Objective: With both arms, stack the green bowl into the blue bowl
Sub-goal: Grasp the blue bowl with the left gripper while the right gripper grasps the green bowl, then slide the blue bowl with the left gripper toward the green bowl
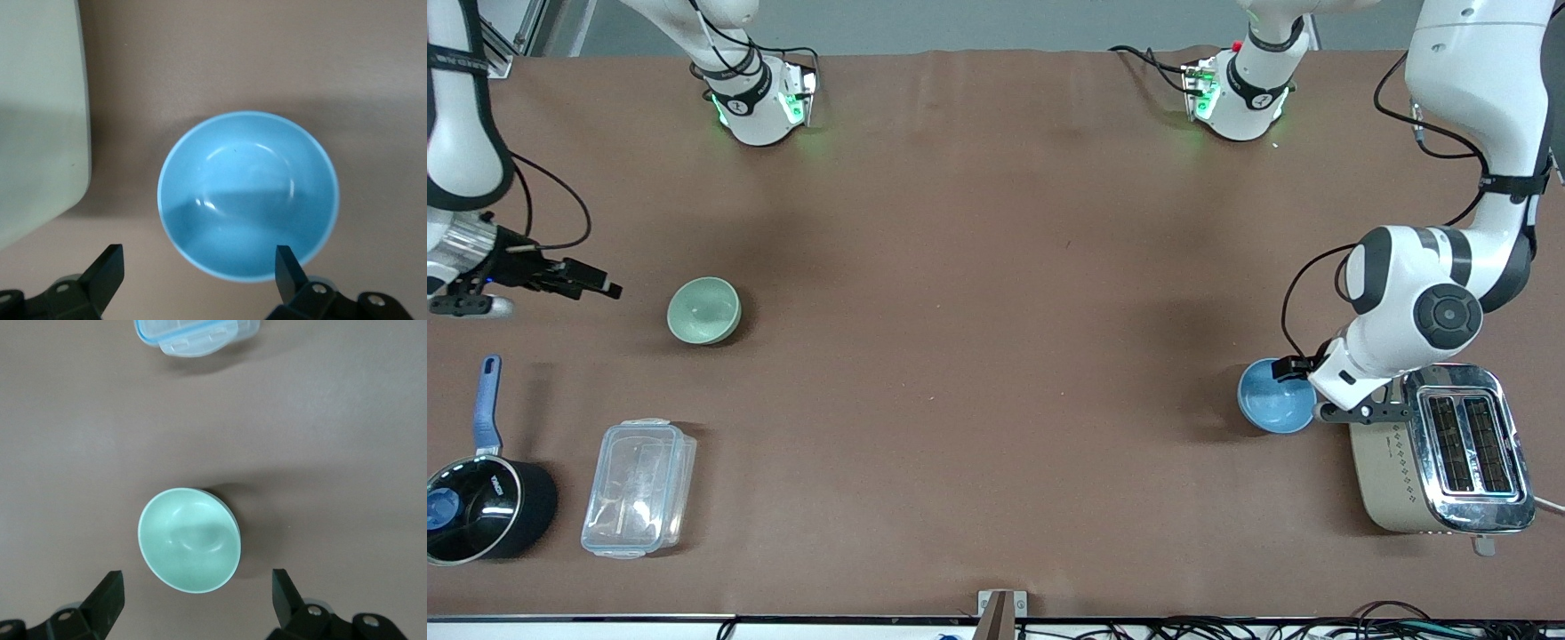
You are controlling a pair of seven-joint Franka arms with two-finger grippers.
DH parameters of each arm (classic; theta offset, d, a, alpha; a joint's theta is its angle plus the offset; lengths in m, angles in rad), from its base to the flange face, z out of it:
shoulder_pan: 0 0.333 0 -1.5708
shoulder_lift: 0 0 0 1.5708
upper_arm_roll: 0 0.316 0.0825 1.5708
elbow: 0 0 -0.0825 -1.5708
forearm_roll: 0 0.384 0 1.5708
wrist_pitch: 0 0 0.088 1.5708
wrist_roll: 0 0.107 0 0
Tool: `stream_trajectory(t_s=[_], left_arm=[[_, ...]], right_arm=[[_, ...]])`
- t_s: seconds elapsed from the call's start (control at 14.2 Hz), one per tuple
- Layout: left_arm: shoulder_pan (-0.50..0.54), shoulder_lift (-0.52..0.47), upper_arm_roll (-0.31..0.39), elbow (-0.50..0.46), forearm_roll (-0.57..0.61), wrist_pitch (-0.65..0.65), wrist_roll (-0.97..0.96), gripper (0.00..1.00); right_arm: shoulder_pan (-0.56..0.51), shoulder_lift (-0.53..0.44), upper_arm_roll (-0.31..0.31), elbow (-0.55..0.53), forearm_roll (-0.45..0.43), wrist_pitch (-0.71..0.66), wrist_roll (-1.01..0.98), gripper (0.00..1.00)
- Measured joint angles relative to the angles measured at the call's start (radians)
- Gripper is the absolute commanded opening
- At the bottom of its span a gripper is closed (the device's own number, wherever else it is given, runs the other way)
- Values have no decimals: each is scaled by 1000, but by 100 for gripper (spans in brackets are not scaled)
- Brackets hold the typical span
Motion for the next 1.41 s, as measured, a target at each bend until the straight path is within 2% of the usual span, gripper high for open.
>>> stream_trajectory(t_s=[0.21, 0.42, 0.56, 0.63, 0.7, 0.77, 0.85, 0.92, 0.99, 1.13, 1.27, 1.41], left_arm=[[18, 54, 1, -1, 0, 71, 0, 80], [24, 91, 1, 0, 0, 120, 0, 66], [24, 103, 1, 0, 15, 127, 0, 44], [25, 105, 1, 1, 25, 129, -1, 29], [27, 106, 1, 1, 28, 129, -1, 18], [29, 106, 1, 1, 29, 129, -3, 9], [32, 107, 1, 1, 29, 130, -9, 4], [33, 107, 1, 2, 29, 130, -25, 2], [32, 107, 0, 3, 29, 132, -44, 2], [31, 92, -13, 11, 29, 124, -63, 0], [32, 84, -49, 11, 29, 126, -110, 0], [30, 83, -118, 13, 29, 129, -205, 0]], right_arm=[[1, 76, 4, -10, 19, 25, -2, 95], [3, 170, 6, -13, 110, 51, -91, 95], [2, 238, 6, -14, 195, 84, -194, 95], [1, 269, 5, -14, 227, 96, -236, 95], [1, 294, 5, -14, 249, 109, -268, 89], [1, 314, 5, -14, 261, 117, -290, 77], [1, 328, 5, -13, 270, 120, -302, 58], [1, 336, 5, -13, 272, 120, -309, 28], [2, 338, 6, -12, 272, 120, -311, 14], [3, 338, 7, -10, 272, 120, -312, 3], [3, 338, 8, -6, 272, 120, -312, 2], [3, 338, 8, -1, 273, 118, -312, 2]])
